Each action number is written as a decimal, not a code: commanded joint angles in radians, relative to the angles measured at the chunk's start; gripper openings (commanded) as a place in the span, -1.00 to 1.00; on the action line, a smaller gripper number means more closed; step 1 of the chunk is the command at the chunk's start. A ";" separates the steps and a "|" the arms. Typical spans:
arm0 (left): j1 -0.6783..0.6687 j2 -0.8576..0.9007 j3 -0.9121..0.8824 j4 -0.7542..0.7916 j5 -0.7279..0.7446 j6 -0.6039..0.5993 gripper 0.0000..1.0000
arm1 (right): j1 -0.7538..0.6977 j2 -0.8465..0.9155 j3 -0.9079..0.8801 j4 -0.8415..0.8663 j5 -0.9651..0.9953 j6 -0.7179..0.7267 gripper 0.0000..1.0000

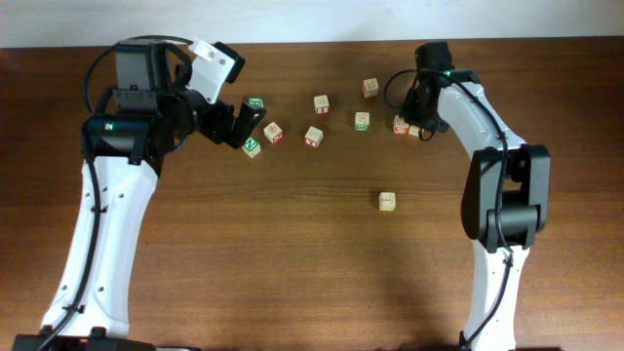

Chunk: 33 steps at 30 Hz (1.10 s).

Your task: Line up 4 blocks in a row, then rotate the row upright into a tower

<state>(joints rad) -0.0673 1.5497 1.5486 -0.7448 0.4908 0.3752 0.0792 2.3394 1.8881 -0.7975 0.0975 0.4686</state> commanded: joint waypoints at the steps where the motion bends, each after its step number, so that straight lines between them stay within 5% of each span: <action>1: 0.000 0.006 0.021 0.002 0.018 0.009 0.98 | 0.005 -0.011 -0.004 -0.103 -0.061 -0.002 -0.57; 13: 0.000 0.006 0.021 0.002 0.018 0.009 0.98 | 0.037 -0.015 -0.005 -0.537 -0.188 -0.189 -0.55; 33: 0.000 0.006 0.021 0.002 0.018 0.009 0.98 | 0.124 -0.015 -0.005 -0.680 -0.165 -0.230 -0.24</action>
<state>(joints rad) -0.0673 1.5497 1.5486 -0.7448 0.4908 0.3752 0.2039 2.3203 1.8885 -1.4754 -0.0727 0.2413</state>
